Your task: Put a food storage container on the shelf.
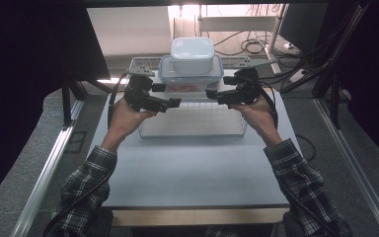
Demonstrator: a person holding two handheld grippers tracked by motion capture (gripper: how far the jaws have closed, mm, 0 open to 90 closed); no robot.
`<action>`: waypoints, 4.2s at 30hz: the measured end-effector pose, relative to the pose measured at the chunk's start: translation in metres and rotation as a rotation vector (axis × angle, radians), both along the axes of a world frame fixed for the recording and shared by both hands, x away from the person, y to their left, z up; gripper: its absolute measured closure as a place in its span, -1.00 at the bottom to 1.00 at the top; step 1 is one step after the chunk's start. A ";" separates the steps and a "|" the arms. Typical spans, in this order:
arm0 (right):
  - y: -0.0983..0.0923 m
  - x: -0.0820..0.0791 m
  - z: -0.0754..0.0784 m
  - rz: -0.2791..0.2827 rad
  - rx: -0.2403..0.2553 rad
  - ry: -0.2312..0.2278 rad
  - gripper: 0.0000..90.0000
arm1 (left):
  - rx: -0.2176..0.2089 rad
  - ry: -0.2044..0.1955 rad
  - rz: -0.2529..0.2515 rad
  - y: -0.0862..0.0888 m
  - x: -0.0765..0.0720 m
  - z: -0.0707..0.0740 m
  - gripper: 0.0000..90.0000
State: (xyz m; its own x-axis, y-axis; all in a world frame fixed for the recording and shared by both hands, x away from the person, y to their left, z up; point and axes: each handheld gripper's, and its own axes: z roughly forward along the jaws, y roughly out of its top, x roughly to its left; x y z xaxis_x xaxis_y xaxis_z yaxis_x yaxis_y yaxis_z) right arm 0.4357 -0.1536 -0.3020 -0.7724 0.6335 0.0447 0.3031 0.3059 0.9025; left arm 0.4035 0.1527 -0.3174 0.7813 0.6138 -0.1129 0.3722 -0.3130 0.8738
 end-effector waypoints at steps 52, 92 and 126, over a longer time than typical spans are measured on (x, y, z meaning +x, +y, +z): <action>-0.014 -0.030 -0.065 0.053 -0.048 0.031 -0.89 | 0.036 0.011 0.001 0.009 -0.041 -0.081 -0.84; -0.022 -0.071 -0.118 0.054 -0.128 0.039 -0.97 | 0.063 0.024 0.027 0.017 -0.080 -0.139 -0.84; -0.073 -0.102 -0.163 -0.024 -0.157 0.049 -0.97 | 0.100 0.038 0.064 0.032 -0.110 -0.180 -0.90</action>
State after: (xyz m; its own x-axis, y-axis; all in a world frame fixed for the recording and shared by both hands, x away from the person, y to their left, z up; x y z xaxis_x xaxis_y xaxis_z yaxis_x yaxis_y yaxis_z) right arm 0.3341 -0.2267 -0.4654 -0.7566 0.6536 -0.0186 0.3547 0.4342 0.8281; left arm 0.2939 0.1849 -0.4970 0.7361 0.6724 -0.0776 0.4269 -0.3723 0.8241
